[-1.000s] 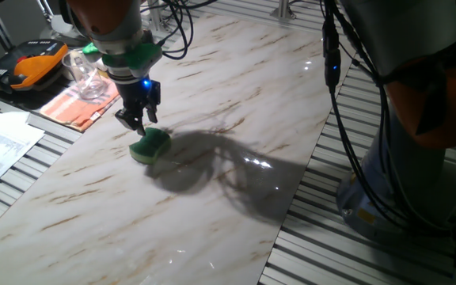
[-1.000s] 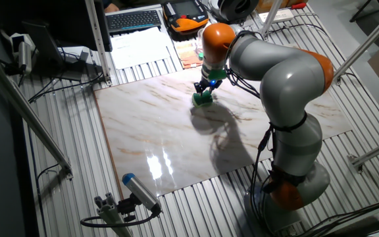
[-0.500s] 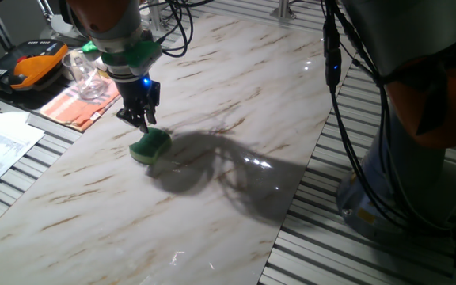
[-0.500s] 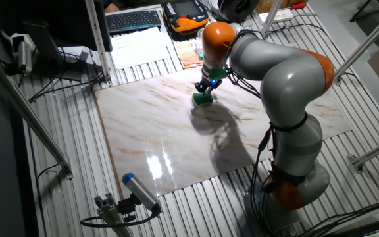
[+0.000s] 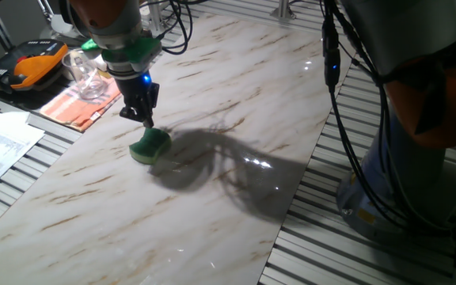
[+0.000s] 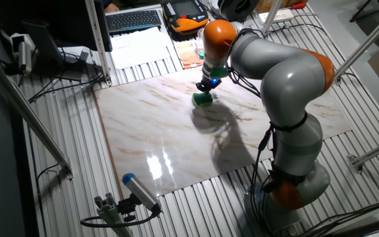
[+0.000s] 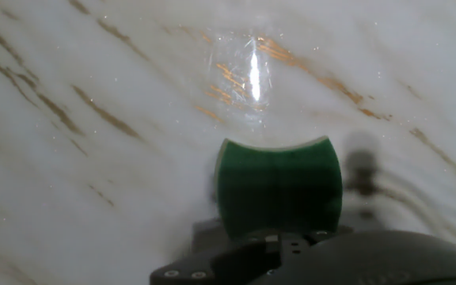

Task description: Clean the tabletop with a sponge

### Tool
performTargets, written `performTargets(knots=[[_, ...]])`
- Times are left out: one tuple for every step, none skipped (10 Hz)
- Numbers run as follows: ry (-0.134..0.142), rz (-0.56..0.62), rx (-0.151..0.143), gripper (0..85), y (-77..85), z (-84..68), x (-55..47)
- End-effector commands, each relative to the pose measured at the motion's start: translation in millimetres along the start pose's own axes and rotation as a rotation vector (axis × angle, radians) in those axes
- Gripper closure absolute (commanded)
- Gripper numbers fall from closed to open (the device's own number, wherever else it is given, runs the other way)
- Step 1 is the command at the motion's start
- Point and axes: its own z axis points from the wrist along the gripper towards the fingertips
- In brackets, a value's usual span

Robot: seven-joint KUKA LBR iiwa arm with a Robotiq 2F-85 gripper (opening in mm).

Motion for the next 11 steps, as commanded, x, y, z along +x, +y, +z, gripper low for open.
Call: performTargets(knots=[[-0.006, 0.003, 0.002, 85.0, 1.5, -0.9, 0.0], [-0.012, 0.004, 0.011, 85.0, 3.2, -2.6, 0.4], [-0.015, 0.009, 0.014, 85.0, 4.7, -3.9, 1.3], [-0.015, 0.011, 0.014, 85.0, 5.1, -4.4, 2.0], [-0.018, 0.011, 0.014, 85.0, 5.3, -4.8, 2.4], [-0.020, 0.011, 0.016, 85.0, 5.4, -5.2, 2.9], [-0.020, 0.011, 0.016, 85.0, 5.6, -5.2, 3.0], [-0.020, 0.011, 0.016, 85.0, 5.7, -5.2, 3.0], [-0.020, 0.011, 0.016, 85.0, 5.7, -5.0, 2.7], [-0.021, 0.011, 0.016, 85.0, 6.0, -5.0, 2.6], [-0.024, 0.011, 0.022, 85.0, 6.1, -4.6, 2.0]])
